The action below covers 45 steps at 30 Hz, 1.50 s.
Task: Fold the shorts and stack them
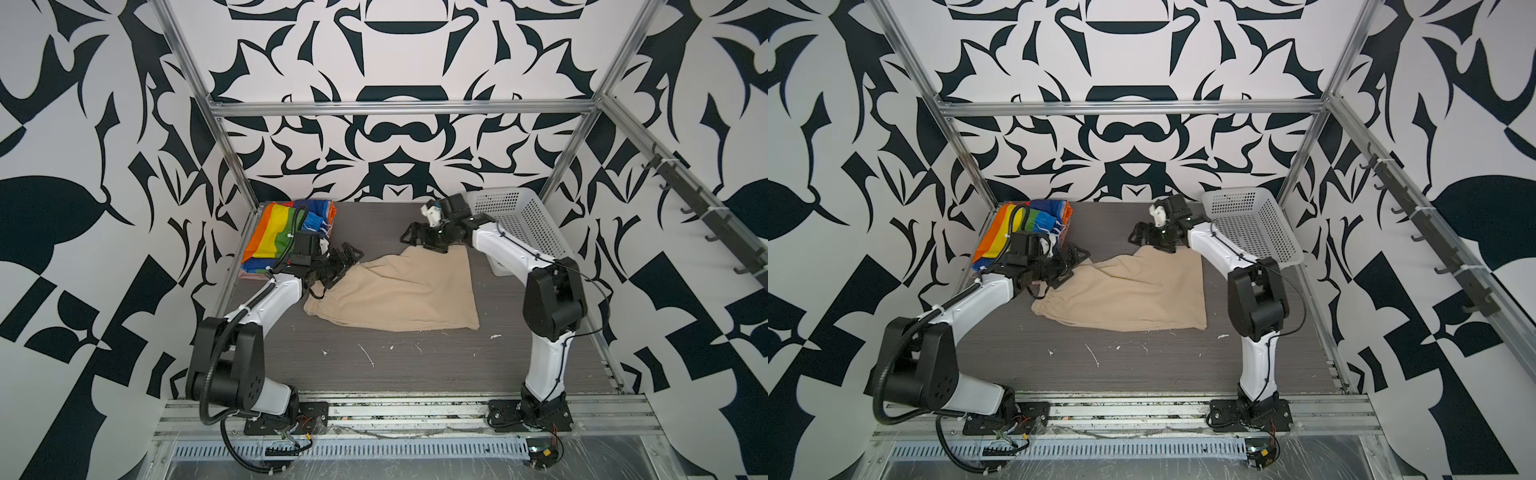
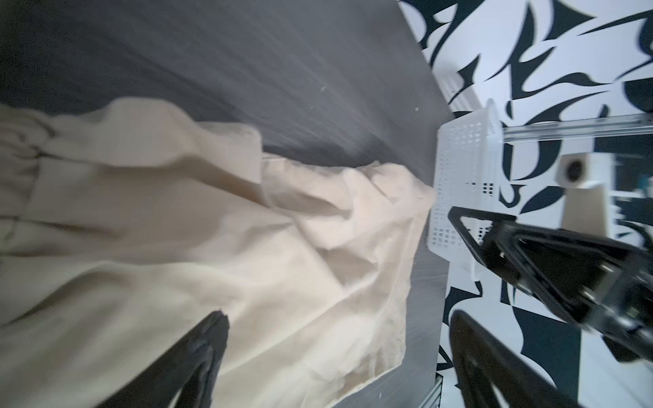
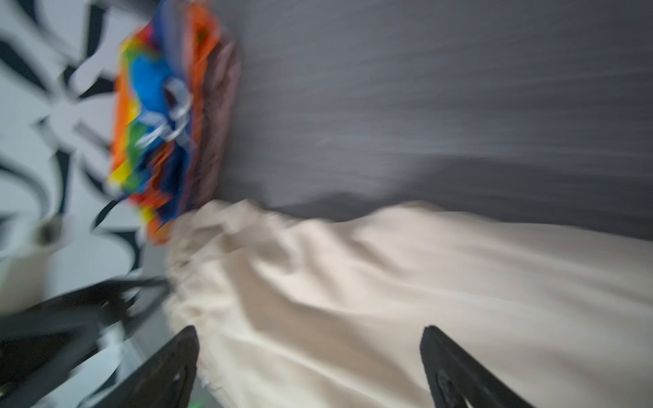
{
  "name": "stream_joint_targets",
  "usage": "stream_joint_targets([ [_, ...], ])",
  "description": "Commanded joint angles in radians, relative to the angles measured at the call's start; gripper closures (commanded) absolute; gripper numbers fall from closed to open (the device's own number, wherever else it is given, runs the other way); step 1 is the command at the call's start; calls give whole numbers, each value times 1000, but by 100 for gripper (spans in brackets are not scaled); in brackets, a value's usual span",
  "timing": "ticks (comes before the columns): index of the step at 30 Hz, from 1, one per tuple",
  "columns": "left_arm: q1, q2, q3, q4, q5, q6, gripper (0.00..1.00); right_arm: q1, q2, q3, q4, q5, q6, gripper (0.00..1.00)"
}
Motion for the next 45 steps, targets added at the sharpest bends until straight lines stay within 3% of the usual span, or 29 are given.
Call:
stream_joint_targets([
  [1,8,23,-39,20,-17,-3,1,36,91,46,81,-145,32,0],
  [6,17,55,-82,29,-28,23,1,44,217,103,136,-237,32,0],
  [10,38,55,-122,38,-18,27,1,13,318,185,17,-179,-60,0],
  [20,82,-23,-246,-24,-16,84,1,-192,442,249,-44,-56,-140,0],
  [25,83,-71,-292,-42,-26,82,1,-232,450,338,-130,3,-204,0],
  [29,80,-113,-242,-62,-23,77,1,-232,388,414,-221,-2,-240,0],
  [32,63,-121,-149,-74,10,53,1,-224,263,355,-214,-5,-229,0],
  [36,-9,-99,18,-105,7,37,1,-215,79,131,-148,-7,-175,0],
  [45,-44,194,206,-43,39,42,1,-121,-140,-364,20,-13,-118,0],
])
